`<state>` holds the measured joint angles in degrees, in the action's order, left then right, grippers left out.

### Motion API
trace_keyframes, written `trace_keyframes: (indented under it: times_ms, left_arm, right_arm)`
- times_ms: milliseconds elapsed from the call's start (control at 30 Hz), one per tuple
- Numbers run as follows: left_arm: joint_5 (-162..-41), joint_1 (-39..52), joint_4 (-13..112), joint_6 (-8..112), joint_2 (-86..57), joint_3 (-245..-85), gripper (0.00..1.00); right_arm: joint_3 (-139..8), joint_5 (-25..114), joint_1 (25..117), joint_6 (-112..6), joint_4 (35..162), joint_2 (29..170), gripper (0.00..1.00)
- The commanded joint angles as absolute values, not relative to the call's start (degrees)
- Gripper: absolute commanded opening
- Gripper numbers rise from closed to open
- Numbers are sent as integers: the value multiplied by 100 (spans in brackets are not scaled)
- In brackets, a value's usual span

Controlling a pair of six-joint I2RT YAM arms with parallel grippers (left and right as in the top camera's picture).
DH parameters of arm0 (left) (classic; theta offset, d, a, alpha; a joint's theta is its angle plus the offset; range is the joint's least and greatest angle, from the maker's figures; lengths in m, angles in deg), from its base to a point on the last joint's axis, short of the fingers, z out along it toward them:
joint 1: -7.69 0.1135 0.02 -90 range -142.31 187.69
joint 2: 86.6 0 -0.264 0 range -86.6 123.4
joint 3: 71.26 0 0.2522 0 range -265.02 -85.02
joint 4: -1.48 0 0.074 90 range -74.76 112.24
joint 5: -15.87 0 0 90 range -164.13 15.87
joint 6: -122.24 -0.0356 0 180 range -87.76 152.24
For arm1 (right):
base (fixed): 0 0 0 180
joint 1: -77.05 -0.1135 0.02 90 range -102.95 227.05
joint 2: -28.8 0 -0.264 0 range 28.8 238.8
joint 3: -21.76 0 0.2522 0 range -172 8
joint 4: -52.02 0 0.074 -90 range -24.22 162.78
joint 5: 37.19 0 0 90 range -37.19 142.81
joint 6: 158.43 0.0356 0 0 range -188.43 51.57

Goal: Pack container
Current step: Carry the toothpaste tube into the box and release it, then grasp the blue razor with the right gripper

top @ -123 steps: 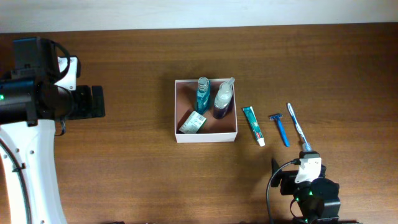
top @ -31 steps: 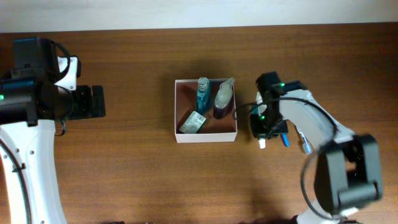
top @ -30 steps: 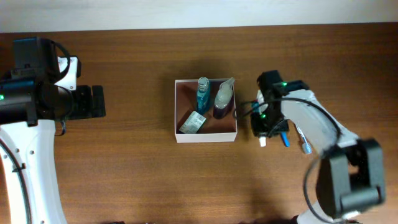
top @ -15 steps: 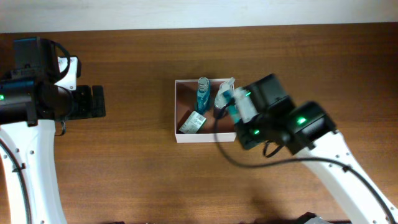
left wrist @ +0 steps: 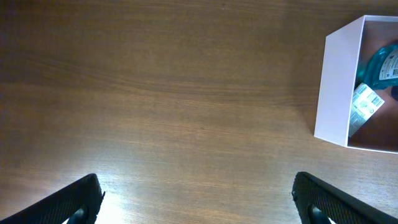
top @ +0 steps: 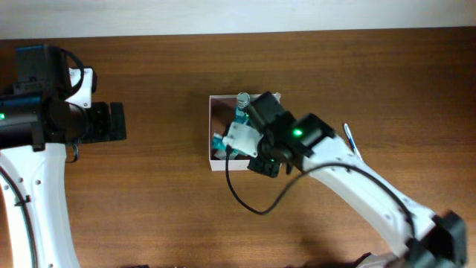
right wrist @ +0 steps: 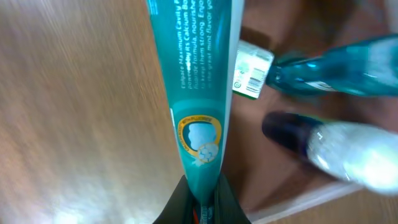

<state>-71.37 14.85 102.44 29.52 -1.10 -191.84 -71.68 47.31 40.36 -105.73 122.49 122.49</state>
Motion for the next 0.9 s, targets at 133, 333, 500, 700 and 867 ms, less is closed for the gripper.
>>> trace_keyframes:
  times_ms: [133, 333, 500, 700, 867]
  left_arm:
    - [-7180, 1500, 10230, 3009, -143, -19263, 100]
    - [-7180, 1498, 10230, 3009, -143, -19263, 100]
    - [-7180, 1498, 10230, 3009, -143, -19263, 100]
    - [-7180, 1500, 10230, 3009, -143, -19263, 100]
    - [-7180, 1500, 10230, 3009, -143, -19263, 100]
  right_arm:
    - [-7244, 5035, 4226, -11360, 11947, 12872, 23]
    - [-7417, 5055, 4226, -11248, 11978, 12815, 20]
    - [-7867, 5052, 4257, -10389, 12474, 12774, 17]
    - [-8840, 5050, 4919, -8171, 13256, 12448, 34]
    - [-9069, 5048, 6012, -6741, 13630, 12258, 57]
